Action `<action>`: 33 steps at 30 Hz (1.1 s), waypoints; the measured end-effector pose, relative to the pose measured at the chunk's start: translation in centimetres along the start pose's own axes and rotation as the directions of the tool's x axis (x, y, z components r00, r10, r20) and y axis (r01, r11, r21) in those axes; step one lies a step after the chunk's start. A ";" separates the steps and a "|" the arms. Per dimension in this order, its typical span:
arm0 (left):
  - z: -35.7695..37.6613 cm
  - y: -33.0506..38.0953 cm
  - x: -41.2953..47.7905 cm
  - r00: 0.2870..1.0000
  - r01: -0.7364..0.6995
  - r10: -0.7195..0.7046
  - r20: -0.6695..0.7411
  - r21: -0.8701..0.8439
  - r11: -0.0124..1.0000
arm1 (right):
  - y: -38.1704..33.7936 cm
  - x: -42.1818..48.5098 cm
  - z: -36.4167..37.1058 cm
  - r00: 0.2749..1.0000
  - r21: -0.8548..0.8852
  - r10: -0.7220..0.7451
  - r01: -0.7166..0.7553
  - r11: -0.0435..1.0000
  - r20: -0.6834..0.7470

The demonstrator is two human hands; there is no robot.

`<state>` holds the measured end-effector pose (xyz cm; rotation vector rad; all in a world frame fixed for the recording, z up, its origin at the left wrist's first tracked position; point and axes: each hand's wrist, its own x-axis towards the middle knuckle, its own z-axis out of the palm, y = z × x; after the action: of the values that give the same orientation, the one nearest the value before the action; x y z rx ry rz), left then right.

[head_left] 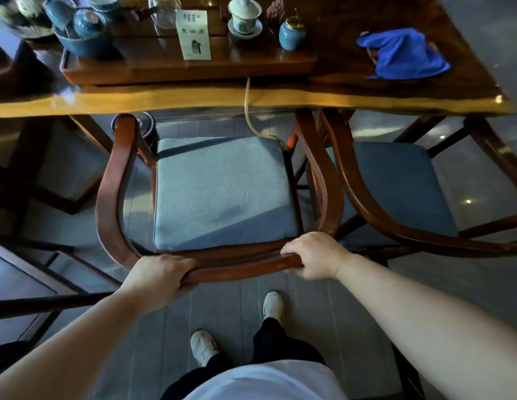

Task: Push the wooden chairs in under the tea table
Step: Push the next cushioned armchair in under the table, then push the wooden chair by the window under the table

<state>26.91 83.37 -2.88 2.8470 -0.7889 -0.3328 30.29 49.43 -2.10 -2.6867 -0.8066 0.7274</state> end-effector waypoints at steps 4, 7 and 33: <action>-0.2 -0.1 0.0 1.000 0.008 -0.007 0.027 -0.034 0.999 | 0.1 -0.2 0.7 1.000 0.031 0.000 0.001 1.000 -0.023; -0.4 -0.4 0.0 0.998 -0.013 0.014 0.063 -0.026 1.000 | -0.3 -1.0 1.6 0.998 0.053 0.023 -0.019 0.998 -0.065; -2.7 2.9 -12.3 0.726 0.653 -0.656 -0.208 -0.092 0.752 | -14.6 11.6 -1.7 0.784 -0.088 -0.591 0.613 0.785 0.193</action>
<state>15.94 87.59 2.37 2.9753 0.3023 -0.0772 32.98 67.85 0.08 -2.2625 -1.7149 0.7272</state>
